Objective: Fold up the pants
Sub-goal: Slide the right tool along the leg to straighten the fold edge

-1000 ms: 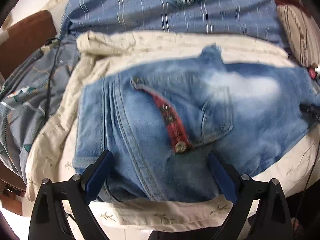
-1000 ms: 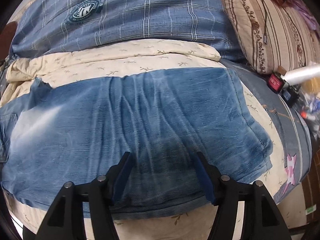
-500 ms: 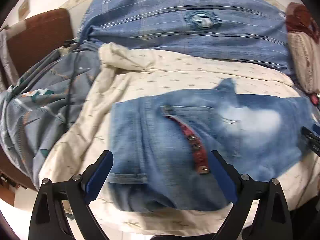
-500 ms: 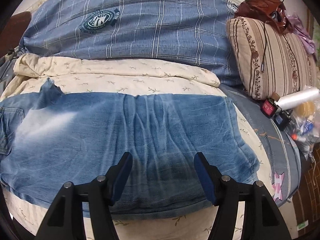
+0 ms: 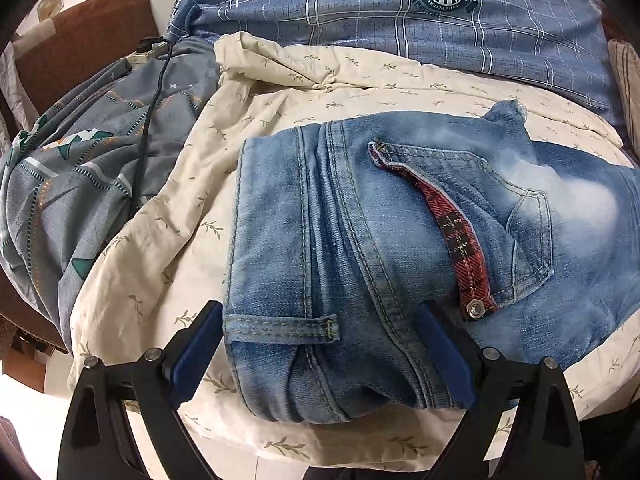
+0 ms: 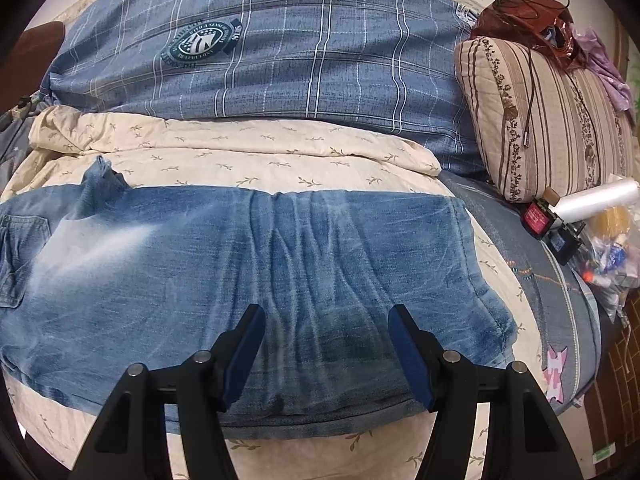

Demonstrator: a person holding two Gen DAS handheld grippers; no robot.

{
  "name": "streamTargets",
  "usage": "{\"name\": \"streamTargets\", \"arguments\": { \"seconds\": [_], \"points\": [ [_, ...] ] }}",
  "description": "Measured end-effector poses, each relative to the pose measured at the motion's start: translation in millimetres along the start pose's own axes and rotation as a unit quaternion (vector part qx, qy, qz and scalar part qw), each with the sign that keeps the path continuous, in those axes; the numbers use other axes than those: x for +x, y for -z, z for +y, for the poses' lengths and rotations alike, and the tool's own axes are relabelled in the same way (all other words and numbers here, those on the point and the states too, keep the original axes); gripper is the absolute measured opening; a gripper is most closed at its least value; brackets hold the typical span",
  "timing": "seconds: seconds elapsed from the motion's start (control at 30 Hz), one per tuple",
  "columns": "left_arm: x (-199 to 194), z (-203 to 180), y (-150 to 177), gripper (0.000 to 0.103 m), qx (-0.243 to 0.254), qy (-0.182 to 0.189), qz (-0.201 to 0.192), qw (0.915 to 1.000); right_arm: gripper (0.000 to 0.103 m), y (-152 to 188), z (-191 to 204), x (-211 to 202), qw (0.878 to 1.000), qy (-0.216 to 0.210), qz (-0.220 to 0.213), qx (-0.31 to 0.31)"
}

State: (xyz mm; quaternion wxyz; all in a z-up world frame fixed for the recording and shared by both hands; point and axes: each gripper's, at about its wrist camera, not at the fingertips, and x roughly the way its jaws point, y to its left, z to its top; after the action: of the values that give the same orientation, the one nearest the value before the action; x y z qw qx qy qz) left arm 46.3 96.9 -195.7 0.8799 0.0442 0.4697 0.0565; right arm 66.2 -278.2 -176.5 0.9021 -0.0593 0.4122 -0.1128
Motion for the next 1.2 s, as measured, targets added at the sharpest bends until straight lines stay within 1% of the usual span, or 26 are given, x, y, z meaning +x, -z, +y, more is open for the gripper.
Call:
{"name": "streamTargets", "arguments": {
  "seconds": [0.07,0.2,0.23,0.37,0.43,0.47,0.5,0.53,0.57,0.63,0.73,0.83,0.97,1.03,1.13,1.2],
  "points": [
    [-4,1,-1,0.096,-0.001,0.000,-0.004,1.0000,0.067,1,-1,4,1.000,-0.003,0.010,0.003],
    [-16,0,-7,0.096,-0.001,0.001,-0.023,0.9997,0.067,5,-6,23,0.997,-0.023,0.064,0.023],
    [-20,0,-9,0.096,0.000,0.004,-0.029,0.9996,0.068,6,-7,26,0.997,-0.025,0.071,0.027],
    [-24,-3,-14,0.096,0.006,0.007,-0.037,0.9993,0.070,7,-9,27,0.997,-0.025,0.070,0.034],
    [-18,-2,-13,0.096,0.007,0.002,-0.029,0.9996,0.070,7,-8,26,0.997,-0.024,0.068,0.033],
    [-11,0,-11,0.096,0.006,-0.003,-0.018,0.9998,0.070,7,-8,26,0.997,-0.028,0.068,0.036],
    [-4,3,-9,0.096,0.003,-0.005,-0.005,1.0000,0.070,6,-9,24,0.996,-0.035,0.066,0.040],
    [1,7,-7,0.096,-0.004,0.002,0.005,1.0000,0.070,6,-10,22,0.996,-0.046,0.060,0.046],
    [3,9,-6,0.096,-0.011,0.008,0.008,0.9999,0.070,5,-11,20,0.996,-0.054,0.055,0.050],
    [1,14,-8,0.096,-0.025,0.020,0.008,0.9995,0.070,3,-11,16,0.995,-0.069,0.043,0.056],
    [-8,15,-13,0.096,-0.022,0.012,-0.007,0.9997,0.070,1,-5,13,0.994,-0.091,0.032,0.055],
    [-15,19,-25,0.096,-0.025,0.015,-0.024,0.9993,0.070,0,8,12,0.993,-0.108,0.032,0.040],
    [-10,23,-45,0.096,-0.027,-0.008,-0.035,0.9990,0.070,-1,30,12,0.991,-0.131,0.039,0.013],
    [2,25,-54,0.096,-0.032,-0.027,-0.029,0.9987,0.070,1,43,12,0.991,-0.131,0.040,-0.011],
    [19,27,-59,0.096,-0.037,-0.033,-0.013,0.9987,0.070,5,55,13,0.991,-0.123,0.039,-0.043],
    [25,25,-55,0.096,-0.036,-0.037,-0.007,0.9987,0.071,7,55,13,0.990,-0.124,0.036,-0.047]
  ]
}}
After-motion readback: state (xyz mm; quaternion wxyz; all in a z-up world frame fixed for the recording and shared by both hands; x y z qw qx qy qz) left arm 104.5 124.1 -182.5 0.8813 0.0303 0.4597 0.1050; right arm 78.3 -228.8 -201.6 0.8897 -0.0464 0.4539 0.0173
